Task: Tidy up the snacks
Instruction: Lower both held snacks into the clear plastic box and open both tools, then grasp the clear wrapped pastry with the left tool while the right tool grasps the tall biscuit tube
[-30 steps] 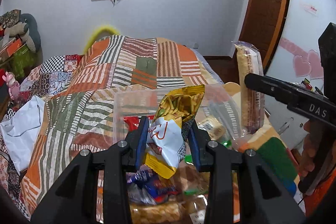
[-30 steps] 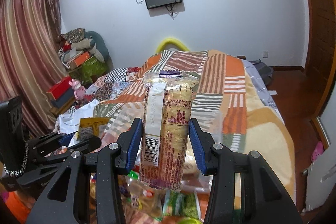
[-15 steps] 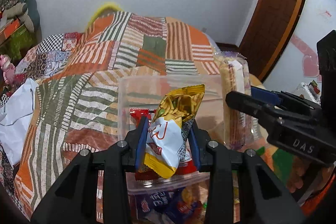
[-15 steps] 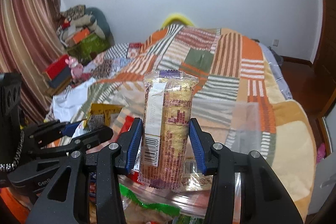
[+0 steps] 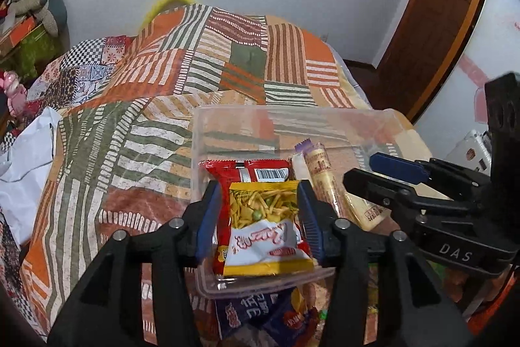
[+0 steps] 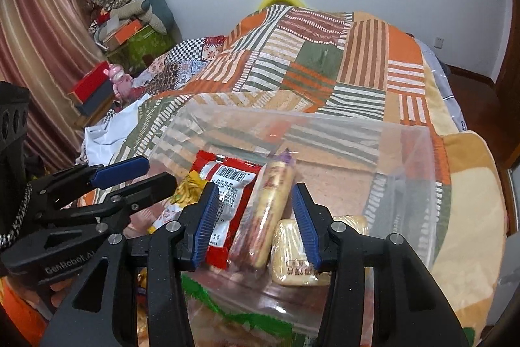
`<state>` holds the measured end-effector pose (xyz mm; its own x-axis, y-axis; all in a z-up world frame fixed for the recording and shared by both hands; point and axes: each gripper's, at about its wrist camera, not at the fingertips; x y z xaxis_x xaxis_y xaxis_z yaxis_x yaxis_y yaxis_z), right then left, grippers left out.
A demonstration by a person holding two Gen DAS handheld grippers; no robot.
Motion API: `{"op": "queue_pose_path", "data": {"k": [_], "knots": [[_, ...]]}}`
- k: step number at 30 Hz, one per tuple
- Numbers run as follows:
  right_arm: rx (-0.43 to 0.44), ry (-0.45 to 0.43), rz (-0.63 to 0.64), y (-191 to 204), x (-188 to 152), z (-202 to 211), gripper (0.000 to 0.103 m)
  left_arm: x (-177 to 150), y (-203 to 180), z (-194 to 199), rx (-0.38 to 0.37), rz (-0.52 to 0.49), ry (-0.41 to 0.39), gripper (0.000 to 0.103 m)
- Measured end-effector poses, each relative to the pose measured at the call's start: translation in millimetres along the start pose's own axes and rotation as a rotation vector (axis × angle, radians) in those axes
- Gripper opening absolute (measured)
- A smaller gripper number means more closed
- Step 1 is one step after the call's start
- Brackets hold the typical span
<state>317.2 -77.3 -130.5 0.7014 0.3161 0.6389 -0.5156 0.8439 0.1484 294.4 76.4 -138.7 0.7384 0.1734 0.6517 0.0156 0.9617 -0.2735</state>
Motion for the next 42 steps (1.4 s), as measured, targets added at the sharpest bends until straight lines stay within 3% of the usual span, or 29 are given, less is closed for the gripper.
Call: {"op": "queue_pose_path", "data": {"k": [4,13,20,26,35,42], "knots": [[-0.014,-0.043,0.003,-2.4,-4.5,19.3,0.054,-1.9,0.0,17.6,-0.001,-0.001,-0.026,0.053],[-0.018,-0.143,0.018,4.7,-23.4,73.6,0.067,-20.8,-3.7,74.8,0.025,-0.034,-0.092,0.079],[0.016,-0.148,0.008,19.4,-45.1,90.4,0.069,-46.9,-1.6,111.6,0.054,-0.050,-0.114,0.089],[0.039,-0.097,0.016,32.5,-67.1,84.1,0.069,-75.9,1.9,121.7,0.044,-0.049,-0.076,0.090],[0.049,0.055,0.044,48.5,-111.2,49.6,0.069,-115.1,2.4,112.2,0.028,-0.066,-0.006,0.090],[0.068,0.136,0.065,60.6,-125.7,26.4,0.069,-130.6,8.7,96.1,-0.008,-0.008,0.033,0.090]]}}
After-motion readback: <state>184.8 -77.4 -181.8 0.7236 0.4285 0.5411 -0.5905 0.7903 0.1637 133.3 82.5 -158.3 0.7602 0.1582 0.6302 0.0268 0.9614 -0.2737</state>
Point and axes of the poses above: each gripper's, at about its wrist camera, not at the fingertips, and z roughly against the way its jaws point, y to its left, x to its top, and after that the axes turned 6 degrees about -x, right-handed
